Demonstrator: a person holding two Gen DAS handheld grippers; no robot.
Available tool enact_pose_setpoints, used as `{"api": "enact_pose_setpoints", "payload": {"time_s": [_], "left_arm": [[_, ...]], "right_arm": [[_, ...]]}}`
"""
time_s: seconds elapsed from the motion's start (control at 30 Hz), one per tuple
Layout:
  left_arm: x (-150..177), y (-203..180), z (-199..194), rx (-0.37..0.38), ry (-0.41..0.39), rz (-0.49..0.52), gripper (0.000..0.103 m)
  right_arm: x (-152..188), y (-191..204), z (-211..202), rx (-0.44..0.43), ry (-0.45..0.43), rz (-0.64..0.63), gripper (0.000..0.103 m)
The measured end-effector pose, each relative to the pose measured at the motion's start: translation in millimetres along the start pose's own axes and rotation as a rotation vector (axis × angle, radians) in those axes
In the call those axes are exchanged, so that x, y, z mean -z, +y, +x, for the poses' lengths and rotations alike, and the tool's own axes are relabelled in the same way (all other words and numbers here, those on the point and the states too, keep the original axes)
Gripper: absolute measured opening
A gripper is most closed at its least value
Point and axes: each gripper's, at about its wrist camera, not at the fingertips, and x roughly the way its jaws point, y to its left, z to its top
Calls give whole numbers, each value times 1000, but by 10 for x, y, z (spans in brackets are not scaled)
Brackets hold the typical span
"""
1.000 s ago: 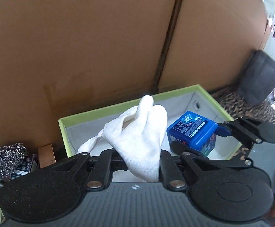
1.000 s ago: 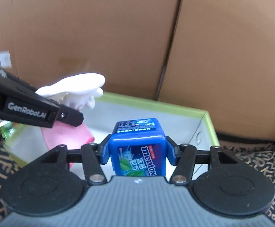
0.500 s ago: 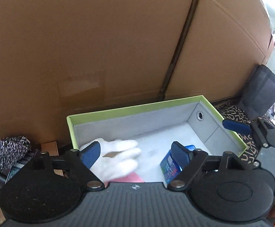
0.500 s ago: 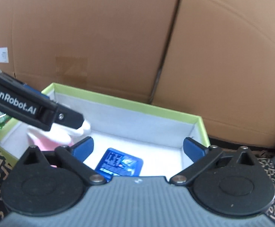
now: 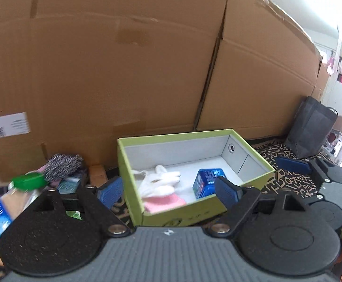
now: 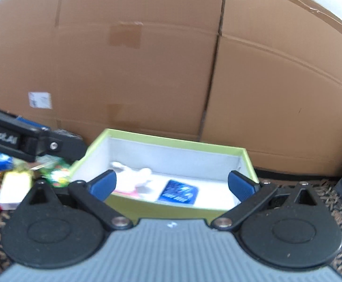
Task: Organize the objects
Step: 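Grasp the red tape roll with the left tool while the right grasps the yellow-white box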
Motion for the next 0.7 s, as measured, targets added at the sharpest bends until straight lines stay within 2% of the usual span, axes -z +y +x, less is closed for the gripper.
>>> {"api": "enact_pose_setpoints", "payload": {"time_s": [0.2, 0.3, 0.4, 0.57, 0.63, 0.7], "left_arm": [[519, 143, -504, -109, -29, -38, 89], [795, 314, -684, -147, -27, -101, 89], [1026, 521, -779, -200, -4, -173, 89], [1292, 915, -646, -289, 53, -266, 89], [1332, 1041, -599, -302, 66, -306, 86], [1309, 1120, -568, -283, 70, -336, 72]], "right_arm": [[284, 311, -292, -97, 15, 43, 103], [449, 507, -362, -135, 34, 40, 103], [621, 683, -465, -182, 40, 55, 103], [793, 916, -392, -238, 82, 74, 103], [836, 982, -387, -243, 97, 60, 103], [858, 1045, -377, -241, 109, 44, 103]]}}
